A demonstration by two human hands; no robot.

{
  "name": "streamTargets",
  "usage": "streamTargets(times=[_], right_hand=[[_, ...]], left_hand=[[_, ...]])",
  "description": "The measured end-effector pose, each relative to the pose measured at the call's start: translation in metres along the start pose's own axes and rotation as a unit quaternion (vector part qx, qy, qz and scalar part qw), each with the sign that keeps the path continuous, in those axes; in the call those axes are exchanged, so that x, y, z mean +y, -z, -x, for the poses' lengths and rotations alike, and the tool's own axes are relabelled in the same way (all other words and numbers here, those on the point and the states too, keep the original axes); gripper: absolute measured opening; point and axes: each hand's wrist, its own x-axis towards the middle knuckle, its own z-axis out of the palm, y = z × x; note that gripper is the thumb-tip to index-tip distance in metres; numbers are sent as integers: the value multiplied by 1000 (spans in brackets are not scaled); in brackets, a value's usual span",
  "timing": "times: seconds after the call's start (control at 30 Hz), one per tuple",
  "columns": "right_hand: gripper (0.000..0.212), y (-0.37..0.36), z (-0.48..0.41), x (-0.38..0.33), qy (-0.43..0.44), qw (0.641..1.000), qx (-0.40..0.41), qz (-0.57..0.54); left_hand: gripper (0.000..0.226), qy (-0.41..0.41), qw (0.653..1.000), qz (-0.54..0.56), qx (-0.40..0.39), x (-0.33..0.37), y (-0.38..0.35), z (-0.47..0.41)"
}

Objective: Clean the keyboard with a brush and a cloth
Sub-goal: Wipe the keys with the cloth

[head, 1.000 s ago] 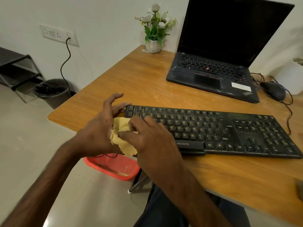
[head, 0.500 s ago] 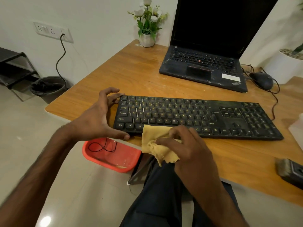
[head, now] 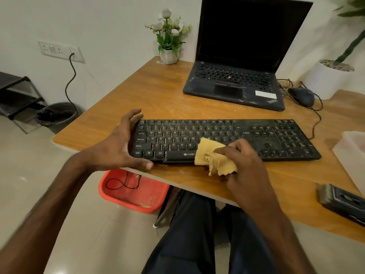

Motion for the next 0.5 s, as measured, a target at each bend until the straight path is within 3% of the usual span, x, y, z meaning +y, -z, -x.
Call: streamTargets(times=[0.23,0.4,0.5], right_hand=[[58,23,1,17,-62,998,-1,28],[54,44,-17,24,-176,978,89,73],[42,45,-34,18,-224,967,24,118]], left_hand=[[143,-13,1000,4,15,-2,-2,-6],[140,-18,999,12,25,-3,-5,-5],[139,-19,999,8,29,-3,-6,-5]])
